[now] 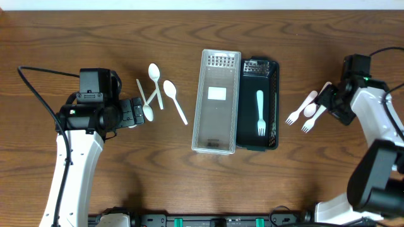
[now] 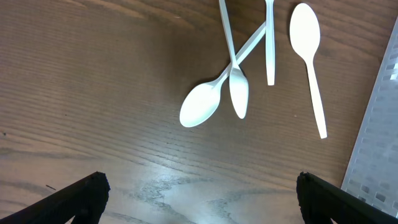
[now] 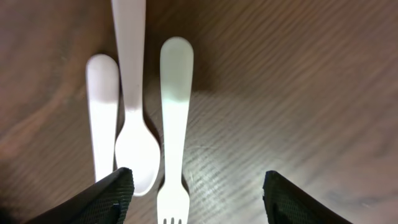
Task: Pack container
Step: 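Grasp a white fork with the right gripper, then place the white fork into the black tray with the right gripper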
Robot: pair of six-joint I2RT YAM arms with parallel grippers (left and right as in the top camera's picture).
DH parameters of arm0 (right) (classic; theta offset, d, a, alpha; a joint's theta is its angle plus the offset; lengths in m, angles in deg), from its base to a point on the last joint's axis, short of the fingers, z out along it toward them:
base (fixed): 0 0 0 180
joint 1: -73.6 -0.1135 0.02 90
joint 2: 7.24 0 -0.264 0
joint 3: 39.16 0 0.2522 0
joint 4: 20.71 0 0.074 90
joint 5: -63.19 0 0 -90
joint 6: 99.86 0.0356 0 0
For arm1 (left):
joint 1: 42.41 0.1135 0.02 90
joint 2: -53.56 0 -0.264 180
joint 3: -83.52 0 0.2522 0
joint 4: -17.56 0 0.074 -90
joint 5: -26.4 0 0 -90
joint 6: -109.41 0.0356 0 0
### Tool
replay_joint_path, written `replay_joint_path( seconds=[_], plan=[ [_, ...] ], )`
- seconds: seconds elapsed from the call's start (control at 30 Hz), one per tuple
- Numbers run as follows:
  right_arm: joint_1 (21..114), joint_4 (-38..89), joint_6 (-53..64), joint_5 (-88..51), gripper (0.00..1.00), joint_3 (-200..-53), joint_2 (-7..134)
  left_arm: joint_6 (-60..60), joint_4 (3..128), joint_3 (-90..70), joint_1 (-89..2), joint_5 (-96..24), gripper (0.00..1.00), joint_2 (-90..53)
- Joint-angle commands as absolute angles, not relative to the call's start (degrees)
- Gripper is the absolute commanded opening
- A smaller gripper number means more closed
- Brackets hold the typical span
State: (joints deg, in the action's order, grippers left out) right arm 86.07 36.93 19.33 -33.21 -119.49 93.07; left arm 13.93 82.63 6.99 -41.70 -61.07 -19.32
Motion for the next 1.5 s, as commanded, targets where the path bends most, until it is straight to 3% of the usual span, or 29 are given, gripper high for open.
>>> replay_joint_path(
  seconds=[0.0, 0.43, 0.53, 0.67, 0.9, 1.07, 1.27, 1.47],
  plan=[
    [86.29, 36.23, 20.09, -31.87, 0.69, -119.18, 96.53, 14.87, 82.94, 5.77, -41.35, -62.19, 0.98, -19.43],
    [86.33, 35.88, 20.11, -33.77, 0.47, -118.85, 102.71, 14.87, 82.94, 5.77, -41.35, -62.19, 0.98, -19.43],
    [86.33, 35.91, 20.11, -34.08, 0.34, -118.57, 102.71, 14.87, 82.94, 5.77, -41.35, -62.19, 0.99, -19.43],
    [86.33, 36.32, 20.14, -34.1, 0.03, -118.31, 102.71, 14.87, 82.94, 5.77, -41.35, -62.19, 0.98, -19.43],
    [86.27, 38.55, 20.29, -34.06, 0.01, -118.55, 98.23, 14.87, 82.94, 5.77, -41.35, -62.19, 0.98, -19.43],
    [84.45, 40.1, 20.92, -30.78, 0.01, -118.59, 85.6, 14.87, 82.94, 5.77, -41.35, -62.19, 0.98, -19.43],
    [75.56, 38.77, 20.97, -26.82, 0.01, -118.59, 69.44, 14.87, 82.94, 5.77, -41.35, -62.19, 0.98, -19.43],
    [62.9, 35.71, 23.13, -26.74, 0.01, -118.22, 67.22, 14.87, 82.94, 5.77, -41.35, -62.19, 0.98, -19.43]
  ],
)
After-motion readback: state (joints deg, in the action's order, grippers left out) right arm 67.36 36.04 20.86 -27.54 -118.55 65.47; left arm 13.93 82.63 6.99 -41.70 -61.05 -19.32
